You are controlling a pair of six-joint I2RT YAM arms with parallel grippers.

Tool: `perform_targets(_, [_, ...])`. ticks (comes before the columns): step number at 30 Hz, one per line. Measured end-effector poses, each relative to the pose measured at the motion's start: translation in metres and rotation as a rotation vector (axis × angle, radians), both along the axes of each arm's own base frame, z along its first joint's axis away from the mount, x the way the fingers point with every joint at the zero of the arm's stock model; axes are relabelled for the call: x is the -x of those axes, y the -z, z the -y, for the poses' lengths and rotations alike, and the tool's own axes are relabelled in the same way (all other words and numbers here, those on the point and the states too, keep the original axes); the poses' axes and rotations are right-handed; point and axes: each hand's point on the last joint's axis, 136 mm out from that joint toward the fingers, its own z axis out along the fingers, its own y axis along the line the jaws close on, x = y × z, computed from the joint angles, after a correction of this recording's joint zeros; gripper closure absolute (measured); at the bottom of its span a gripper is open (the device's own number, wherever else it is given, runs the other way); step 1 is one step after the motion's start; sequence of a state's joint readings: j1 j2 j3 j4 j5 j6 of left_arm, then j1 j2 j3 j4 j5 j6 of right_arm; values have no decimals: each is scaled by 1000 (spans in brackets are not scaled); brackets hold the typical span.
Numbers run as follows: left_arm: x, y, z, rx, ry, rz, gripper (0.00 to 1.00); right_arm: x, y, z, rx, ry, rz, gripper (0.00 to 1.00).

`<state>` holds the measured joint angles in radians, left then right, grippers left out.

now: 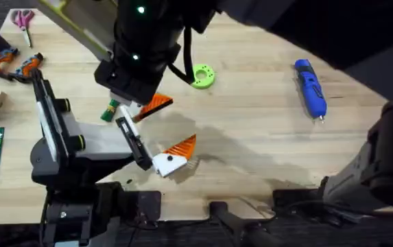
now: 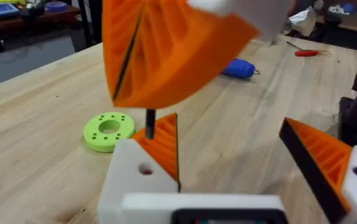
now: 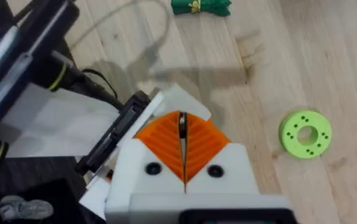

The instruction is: Pick up the gripper from the table and insert it into the empty holder that is missing its gripper. Then pick up a screw, insert it into the mounting hole, and use the screwdriver to tighten it. Finally, clean up the table by picking up the vegetable and placing it into the bucket.

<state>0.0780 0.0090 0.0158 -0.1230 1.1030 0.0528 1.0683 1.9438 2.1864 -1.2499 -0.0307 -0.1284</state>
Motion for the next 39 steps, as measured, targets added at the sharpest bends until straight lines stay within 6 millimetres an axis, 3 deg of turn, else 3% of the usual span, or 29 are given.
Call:
perform_targets(11, [0,0,0,0,0,0,15,0,2,-1,3,-1,-2,996])
perform_targets(22, [0,0,0,0,0,0,15,1,17,-7,35,-9,-19,996])
perform_targets(39, [0,0,0,0,0,0,15,-3,18,-5,48,-5,2,996])
